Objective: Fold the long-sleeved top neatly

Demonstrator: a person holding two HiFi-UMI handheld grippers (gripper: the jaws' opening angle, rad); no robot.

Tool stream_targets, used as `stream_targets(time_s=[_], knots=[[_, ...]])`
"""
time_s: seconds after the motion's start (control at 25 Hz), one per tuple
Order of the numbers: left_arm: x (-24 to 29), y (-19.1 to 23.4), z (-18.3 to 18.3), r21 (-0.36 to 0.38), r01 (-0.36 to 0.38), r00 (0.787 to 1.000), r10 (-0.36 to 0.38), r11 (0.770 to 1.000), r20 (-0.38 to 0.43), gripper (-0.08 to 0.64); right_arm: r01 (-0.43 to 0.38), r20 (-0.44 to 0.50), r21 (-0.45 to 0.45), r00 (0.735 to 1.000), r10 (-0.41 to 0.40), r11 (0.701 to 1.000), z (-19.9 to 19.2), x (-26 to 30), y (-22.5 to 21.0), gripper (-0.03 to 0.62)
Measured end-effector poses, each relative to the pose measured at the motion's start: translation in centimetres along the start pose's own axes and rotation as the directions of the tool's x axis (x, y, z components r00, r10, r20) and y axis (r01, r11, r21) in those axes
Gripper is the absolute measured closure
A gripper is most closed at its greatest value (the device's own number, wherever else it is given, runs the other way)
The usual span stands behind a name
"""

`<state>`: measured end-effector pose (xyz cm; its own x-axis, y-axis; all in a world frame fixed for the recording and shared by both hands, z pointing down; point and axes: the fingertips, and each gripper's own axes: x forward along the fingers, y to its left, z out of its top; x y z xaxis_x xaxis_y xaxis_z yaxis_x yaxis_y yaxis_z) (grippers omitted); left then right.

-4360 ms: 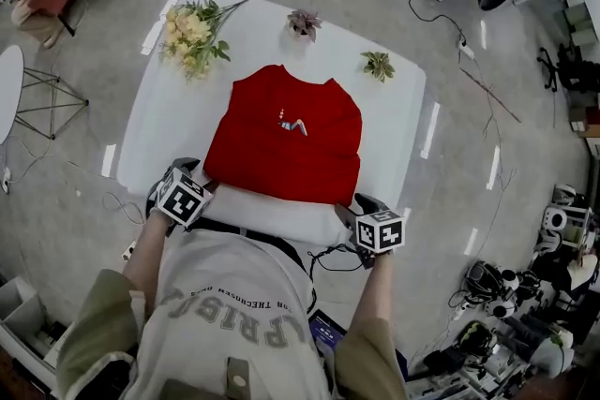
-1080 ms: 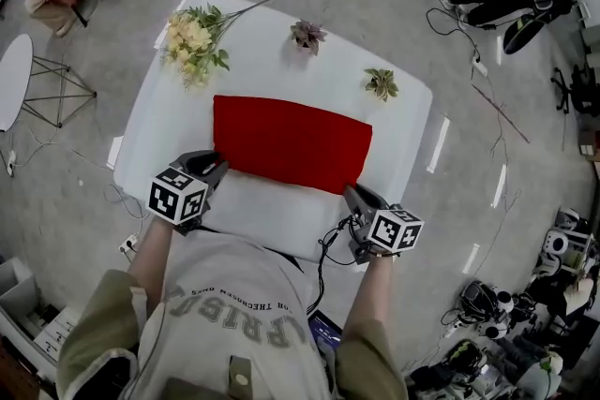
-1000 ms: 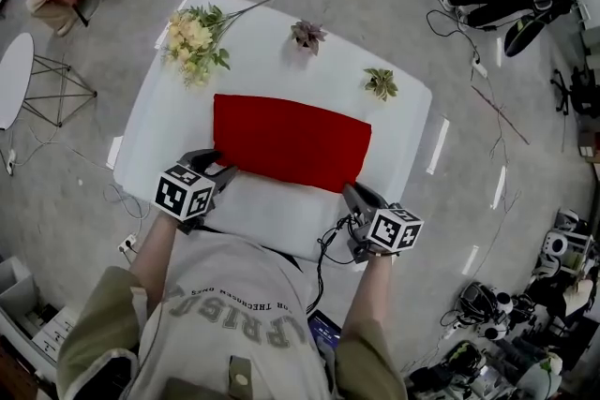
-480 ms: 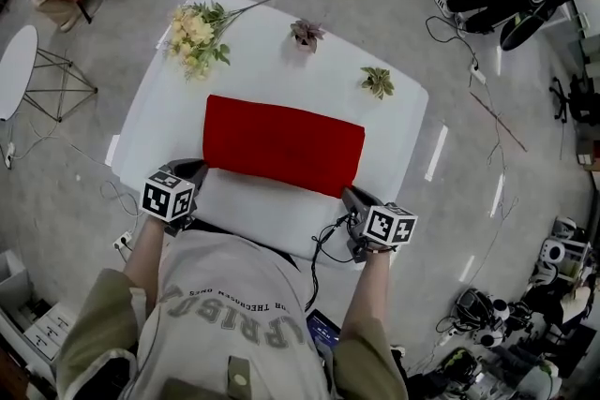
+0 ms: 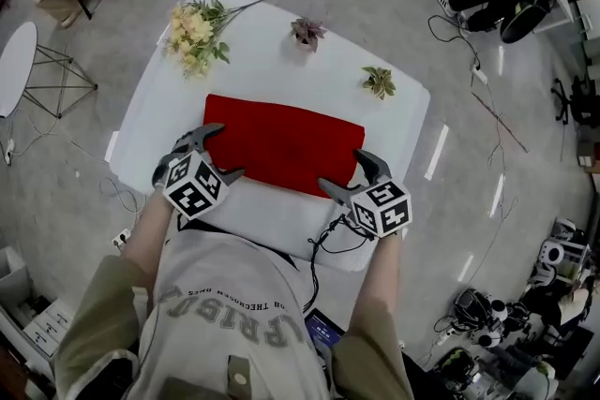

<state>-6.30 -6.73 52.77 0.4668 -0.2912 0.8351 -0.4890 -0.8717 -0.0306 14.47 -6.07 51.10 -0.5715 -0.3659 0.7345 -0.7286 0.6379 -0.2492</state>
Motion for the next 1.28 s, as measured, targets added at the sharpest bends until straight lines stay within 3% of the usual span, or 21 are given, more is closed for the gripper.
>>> stream_targets(time_s=[0.08,0.16,0.24,0.36,0.6,0.72,0.8,0.88,0.96,1.0,1.04,1.16,1.28], knots=[[2.2,-0.6,-1.3,0.166,0.054,0.987,-0.028,0.985,-0.158,0.156,-0.053,-0.216,-0.159,0.976,0.018,0.986,-1.5,2.8,0.4,0.136],[3.4,-0.4,-3.6,0.266,0.103,0.957,-0.022,0.958,-0.289,0.143,-0.099,-0.42,-0.294,0.907,-0.036,0.951,-4.1,4.2,-0.4,0.112],[4.0,0.0,-5.0,0.283,0.135,0.942,-0.034,0.949,-0.334,0.138,-0.14,-0.531,-0.356,0.844,-0.076,0.924,-6.1,4.9,-1.7,0.112],[4.9,-0.1,-5.6,0.251,0.162,0.941,-0.073,0.954,-0.332,0.138,-0.163,-0.564,-0.339,0.823,-0.062,0.926,-7.2,6.0,-2.8,0.112],[6.1,0.3,-6.3,0.193,0.161,0.958,-0.106,0.968,-0.268,0.14,-0.162,-0.555,-0.332,0.83,-0.054,0.929,-7.8,7.2,-3.5,0.112],[5.0,0.2,-5.4,0.132,0.147,0.971,-0.117,0.98,-0.207,0.14,-0.125,-0.485,-0.288,0.874,-0.032,0.95,-7.0,6.4,-3.1,0.112],[2.8,0.6,-3.6,0.027,0.119,0.989,-0.116,0.993,-0.095,0.14,-0.062,-0.357,-0.234,0.934,-0.026,0.97,-4.8,4.5,-2.7,0.112],[-0.3,1.7,-1.6,-0.099,0.08,0.996,-0.075,0.992,0.053,0.14,0.002,-0.158,-0.182,0.987,-0.032,0.983,-1.4,1.7,-1.8,0.112],[-3.6,3.0,0.3,-0.204,0.032,0.983,0.006,0.978,0.184,0.14,0.061,0.084,-0.131,0.995,-0.05,0.99,2.3,-1.5,-0.4,0.112],[-5.2,3.4,1.4,-0.246,0.01,0.968,0.053,0.969,0.245,0.14,0.094,0.211,-0.104,0.975,-0.07,0.99,4.1,-3.2,0.3,0.112],[-6.6,3.7,2.5,-0.282,-0.011,0.948,0.099,0.959,0.302,0.141,0.128,0.334,-0.073,0.938,-0.097,0.989,5.8,-4.9,1.0,0.112],[-9.9,3.6,5.8,-0.327,-0.073,0.879,0.216,0.942,0.426,0.141,0.225,0.609,0.042,0.766,-0.204,0.973,9.7,-9.2,2.9,0.112],[-12.3,2.8,8.3,-0.331,-0.165,0.802,0.322,0.929,0.503,0.143,0.257,0.737,0.179,0.605,-0.303,0.95,11.8,-12.2,4.4,0.114]])
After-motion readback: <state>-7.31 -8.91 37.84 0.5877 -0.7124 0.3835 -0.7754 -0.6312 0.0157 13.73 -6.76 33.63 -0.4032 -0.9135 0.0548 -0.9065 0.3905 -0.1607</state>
